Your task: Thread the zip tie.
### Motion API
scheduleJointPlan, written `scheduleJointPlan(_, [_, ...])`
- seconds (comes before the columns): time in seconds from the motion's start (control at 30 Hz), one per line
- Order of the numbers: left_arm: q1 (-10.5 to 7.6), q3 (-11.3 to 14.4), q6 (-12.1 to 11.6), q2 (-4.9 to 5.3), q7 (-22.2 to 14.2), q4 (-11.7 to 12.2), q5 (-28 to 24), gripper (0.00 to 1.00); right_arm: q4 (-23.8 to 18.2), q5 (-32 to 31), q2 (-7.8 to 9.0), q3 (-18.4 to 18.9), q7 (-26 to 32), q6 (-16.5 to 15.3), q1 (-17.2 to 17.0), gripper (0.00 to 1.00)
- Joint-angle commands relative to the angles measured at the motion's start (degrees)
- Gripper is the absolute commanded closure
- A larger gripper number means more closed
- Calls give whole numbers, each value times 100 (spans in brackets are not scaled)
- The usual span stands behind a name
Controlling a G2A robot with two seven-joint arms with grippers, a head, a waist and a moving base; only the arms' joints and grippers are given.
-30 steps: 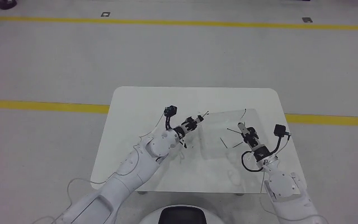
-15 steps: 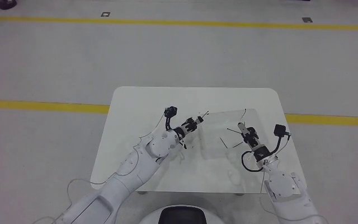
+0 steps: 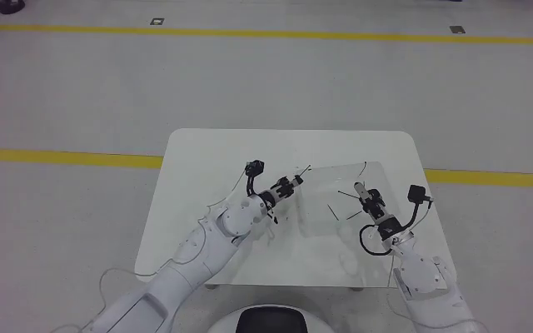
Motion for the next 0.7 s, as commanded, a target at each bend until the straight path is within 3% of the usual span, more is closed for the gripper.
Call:
scheduleJointPlan(0.0, [8, 4, 9, 1, 0, -9, 4, 69, 0, 0, 0, 0, 0, 0, 0, 0])
scheduleJointPlan(0.13, [5, 9, 27, -1, -7, -5, -11, 82, 0, 0, 0, 0, 0, 0, 0, 0])
scheduleJointPlan(0.3, [-1, 25, 51, -6, 11, -21, -3, 88, 0, 0, 0, 0, 0, 0, 0, 0])
scheduleJointPlan(0.47, [3, 42, 76, -10, 23, -46, 10, 100, 0, 0, 0, 0, 0, 0, 0, 0])
scheduleJointPlan(0.67, [8, 74, 71, -6, -5, -88, 87, 100, 0, 0, 0, 0, 0, 0, 0, 0])
